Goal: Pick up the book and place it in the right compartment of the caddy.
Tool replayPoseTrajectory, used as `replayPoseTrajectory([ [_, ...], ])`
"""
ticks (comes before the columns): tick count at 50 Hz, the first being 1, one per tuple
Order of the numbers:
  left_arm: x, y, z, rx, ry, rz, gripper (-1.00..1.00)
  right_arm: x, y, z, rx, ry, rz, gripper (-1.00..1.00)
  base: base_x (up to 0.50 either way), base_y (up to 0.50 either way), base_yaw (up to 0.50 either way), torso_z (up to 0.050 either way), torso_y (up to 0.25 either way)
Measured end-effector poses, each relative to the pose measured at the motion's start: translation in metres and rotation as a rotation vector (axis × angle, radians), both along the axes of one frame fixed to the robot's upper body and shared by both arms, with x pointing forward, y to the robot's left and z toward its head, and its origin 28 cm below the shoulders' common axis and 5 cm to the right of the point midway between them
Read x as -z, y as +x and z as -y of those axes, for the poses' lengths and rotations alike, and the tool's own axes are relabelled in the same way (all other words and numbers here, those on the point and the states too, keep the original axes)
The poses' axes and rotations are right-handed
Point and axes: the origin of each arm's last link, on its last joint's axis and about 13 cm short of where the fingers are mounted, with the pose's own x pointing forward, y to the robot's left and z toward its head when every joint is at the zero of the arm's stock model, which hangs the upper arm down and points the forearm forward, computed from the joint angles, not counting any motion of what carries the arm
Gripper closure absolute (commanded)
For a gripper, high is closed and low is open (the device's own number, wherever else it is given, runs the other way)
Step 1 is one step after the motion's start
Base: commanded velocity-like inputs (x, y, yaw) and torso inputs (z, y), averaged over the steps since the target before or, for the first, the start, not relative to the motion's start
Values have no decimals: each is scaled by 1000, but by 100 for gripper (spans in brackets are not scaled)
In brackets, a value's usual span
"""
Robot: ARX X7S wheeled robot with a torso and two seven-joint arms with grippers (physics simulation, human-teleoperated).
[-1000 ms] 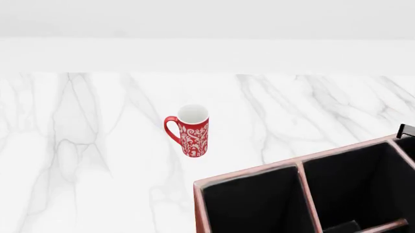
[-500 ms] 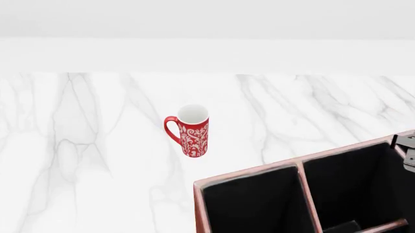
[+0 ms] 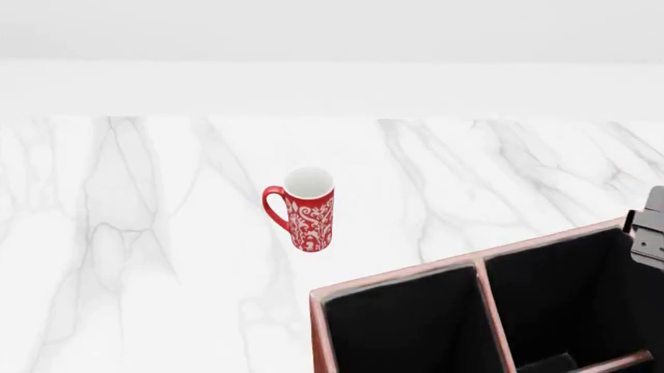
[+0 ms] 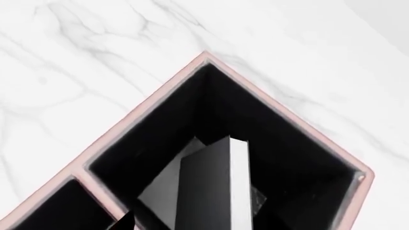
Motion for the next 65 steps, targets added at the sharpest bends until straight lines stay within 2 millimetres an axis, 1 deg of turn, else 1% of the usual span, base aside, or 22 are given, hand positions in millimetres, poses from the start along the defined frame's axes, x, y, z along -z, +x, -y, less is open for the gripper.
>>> replayPoseTrajectory([
  [7,-3,2,0,7,3,2,-100,-3,1,-1,-9,-9,39,-100,0,0,0,0,0],
  [12,-9,7,2,31,7,5,-100,-7,1,-5,-35,-36,122,-100,0,0,0,0,0],
  [15,-15,15,3,68,7,6,-100,-11,2,-9,-69,-66,199,-100,0,0,0,0,0],
  [18,-23,31,7,132,-2,15,-100,-13,5,-15,-100,-99,280,-100,0,0,0,0,0],
  [25,-44,80,24,333,-33,50,-100,-13,13,-33,-160,-169,442,-100,0,0,0,0,0],
  [33,-69,137,52,585,-36,71,-100,-4,22,-60,-246,-243,583,-100,0,0,0,0,0],
  [42,-96,186,84,802,18,80,-100,4,28,-88,-318,-283,701,-100,0,0,0,0,0],
  [47,-108,206,99,884,48,83,-100,8,31,-100,-349,-288,742,-100,0,0,0,0,0],
  [52,-118,221,111,943,78,86,-100,12,33,-111,-374,-288,770,-100,0,0,0,0,0],
  [58,-129,234,122,994,109,93,-100,15,34,-121,-404,-287,789,-100,0,0,0,0,0],
  [65,-140,244,133,1035,141,100,-100,17,34,-130,-433,-286,797,-100,0,0,0,0,0],
])
